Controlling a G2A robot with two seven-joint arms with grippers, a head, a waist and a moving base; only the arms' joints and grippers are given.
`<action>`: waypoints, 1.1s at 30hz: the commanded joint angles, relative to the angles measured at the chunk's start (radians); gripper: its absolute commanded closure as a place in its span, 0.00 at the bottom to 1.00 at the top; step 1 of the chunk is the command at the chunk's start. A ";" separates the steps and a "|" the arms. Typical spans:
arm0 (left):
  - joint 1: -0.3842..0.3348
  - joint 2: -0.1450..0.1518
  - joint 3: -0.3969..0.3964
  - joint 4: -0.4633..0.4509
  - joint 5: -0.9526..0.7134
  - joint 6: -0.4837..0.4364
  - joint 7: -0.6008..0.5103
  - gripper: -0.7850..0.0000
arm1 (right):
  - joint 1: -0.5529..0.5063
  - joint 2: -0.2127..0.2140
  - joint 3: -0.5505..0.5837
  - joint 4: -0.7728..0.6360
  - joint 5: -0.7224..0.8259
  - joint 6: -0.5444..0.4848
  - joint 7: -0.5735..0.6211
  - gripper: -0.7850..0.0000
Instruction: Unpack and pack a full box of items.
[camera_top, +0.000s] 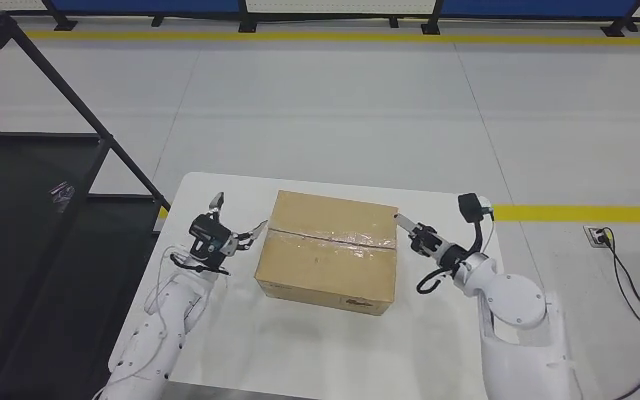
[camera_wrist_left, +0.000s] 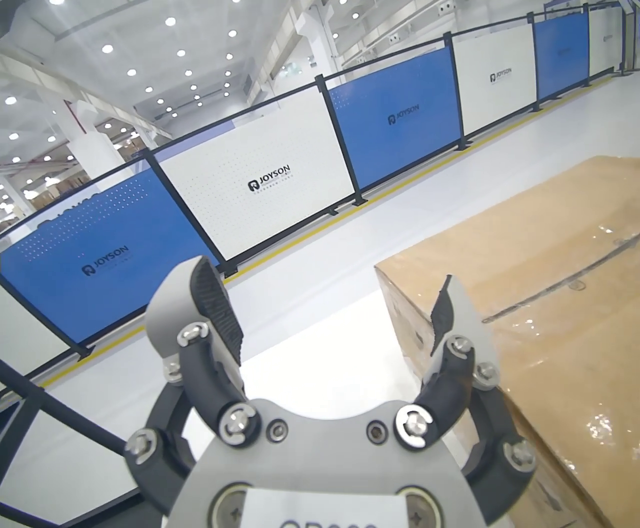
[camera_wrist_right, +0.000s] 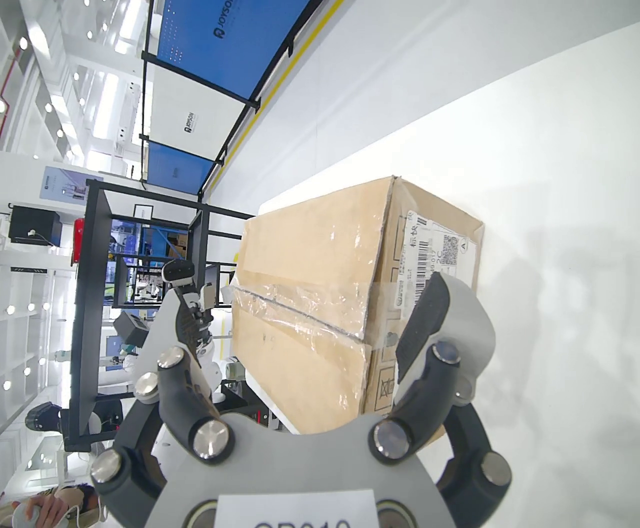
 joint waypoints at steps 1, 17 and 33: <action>-0.013 -0.006 0.014 0.029 0.000 0.015 -0.003 0.00 | -0.002 0.004 -0.015 -0.006 0.012 -0.020 0.017 0.00; -0.059 -0.042 0.061 0.166 -0.063 0.083 0.050 0.00 | 0.193 0.003 -0.299 0.178 0.047 0.006 0.060 0.00; 0.001 -0.024 -0.008 0.113 -0.035 0.102 0.090 0.00 | 0.343 -0.011 -0.403 0.487 0.202 -0.003 -0.027 0.00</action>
